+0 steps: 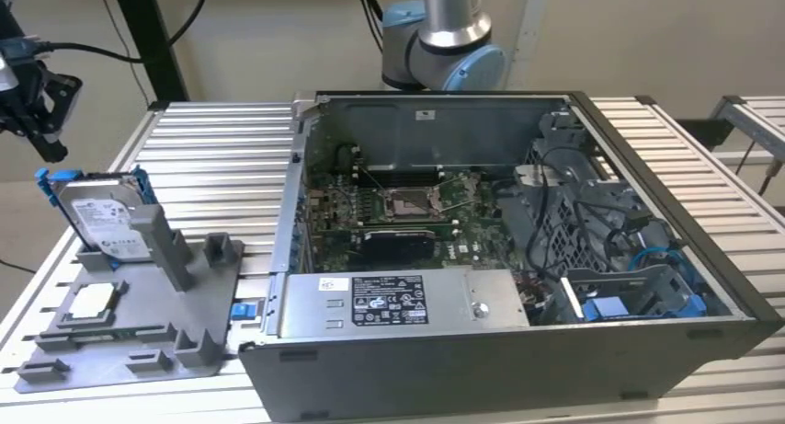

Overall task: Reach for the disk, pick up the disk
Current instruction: 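Pick up the disk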

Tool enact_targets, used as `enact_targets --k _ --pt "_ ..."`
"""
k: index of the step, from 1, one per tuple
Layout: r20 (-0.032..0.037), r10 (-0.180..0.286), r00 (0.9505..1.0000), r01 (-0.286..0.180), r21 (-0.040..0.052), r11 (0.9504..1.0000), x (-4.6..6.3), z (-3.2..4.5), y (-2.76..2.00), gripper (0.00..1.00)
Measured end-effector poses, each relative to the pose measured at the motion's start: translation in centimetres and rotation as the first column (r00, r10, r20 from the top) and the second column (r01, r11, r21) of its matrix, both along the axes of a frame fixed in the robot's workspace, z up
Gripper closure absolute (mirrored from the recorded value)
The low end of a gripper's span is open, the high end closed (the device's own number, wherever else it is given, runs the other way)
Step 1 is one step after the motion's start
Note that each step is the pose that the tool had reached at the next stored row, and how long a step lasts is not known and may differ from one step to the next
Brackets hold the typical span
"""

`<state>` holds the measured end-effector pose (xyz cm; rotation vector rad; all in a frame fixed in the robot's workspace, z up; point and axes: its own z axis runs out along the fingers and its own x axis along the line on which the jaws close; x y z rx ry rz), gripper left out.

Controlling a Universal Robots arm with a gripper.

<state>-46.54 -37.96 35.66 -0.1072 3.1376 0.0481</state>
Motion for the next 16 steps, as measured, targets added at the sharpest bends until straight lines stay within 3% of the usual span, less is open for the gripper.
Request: enact_targets --k 9,16 --pt "-0.0002 0.077 0.997 -0.077 -0.0044 0.997 0.0 0.0 0.0 1.0" --pt "-0.001 0.173 0.985 -0.173 -0.011 0.9849 0.0 0.0 0.0 1.0"
